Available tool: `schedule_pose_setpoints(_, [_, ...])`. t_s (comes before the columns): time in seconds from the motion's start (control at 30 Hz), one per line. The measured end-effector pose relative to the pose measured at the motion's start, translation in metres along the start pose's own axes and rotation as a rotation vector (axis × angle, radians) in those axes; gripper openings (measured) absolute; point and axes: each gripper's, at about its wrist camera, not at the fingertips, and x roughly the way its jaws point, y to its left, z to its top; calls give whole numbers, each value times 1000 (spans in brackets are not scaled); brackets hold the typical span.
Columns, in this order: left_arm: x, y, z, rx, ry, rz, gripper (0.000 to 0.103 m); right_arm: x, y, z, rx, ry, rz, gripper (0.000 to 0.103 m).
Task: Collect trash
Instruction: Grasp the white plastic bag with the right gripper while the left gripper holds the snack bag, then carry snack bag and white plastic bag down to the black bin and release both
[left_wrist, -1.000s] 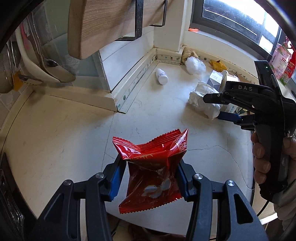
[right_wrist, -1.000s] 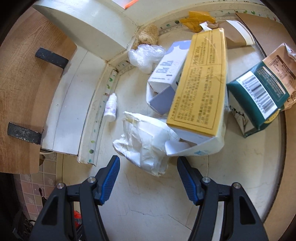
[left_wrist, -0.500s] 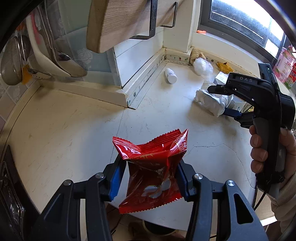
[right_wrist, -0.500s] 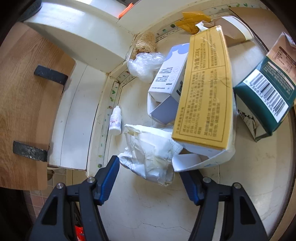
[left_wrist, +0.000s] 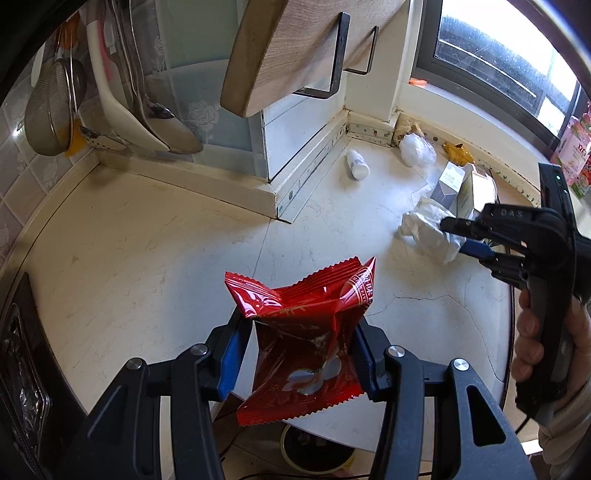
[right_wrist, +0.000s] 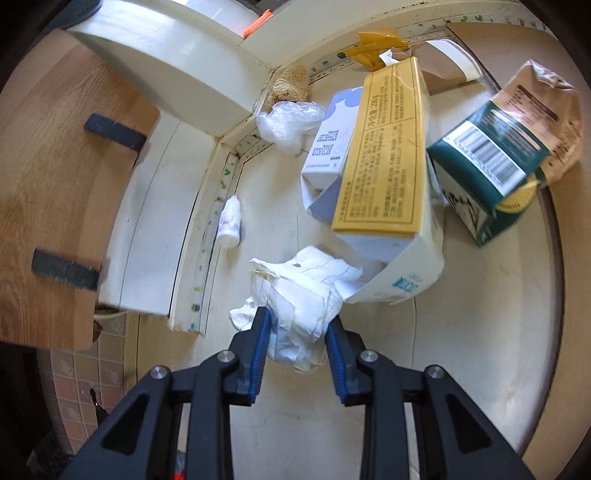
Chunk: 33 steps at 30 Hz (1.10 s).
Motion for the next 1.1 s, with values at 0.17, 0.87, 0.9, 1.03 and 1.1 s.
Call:
schedule_pose_setpoints(0.17, [-14, 3, -13, 15, -12, -38, 49, -27, 7, -29, -24, 0, 15, 29])
schedule_pose_setpoints(0.87, [-70, 66, -156, 154, 41, -215, 49, -121, 68, -287, -217, -64, -93, 29])
schedule_pose_setpoints(0.9, [-66, 65, -164, 162, 55, -225, 49, -119, 67, -299, -230, -57, -109, 29])
schedule_pose_setpoints(1.03, [-45, 55, -197, 205, 118, -259, 49, -104, 49, -338, -238, 12, -160, 29])
schedule_pose_setpoints(1.1, [-32, 48, -211, 223, 155, -267, 49, -94, 30, -350, -213, 47, -193, 29])
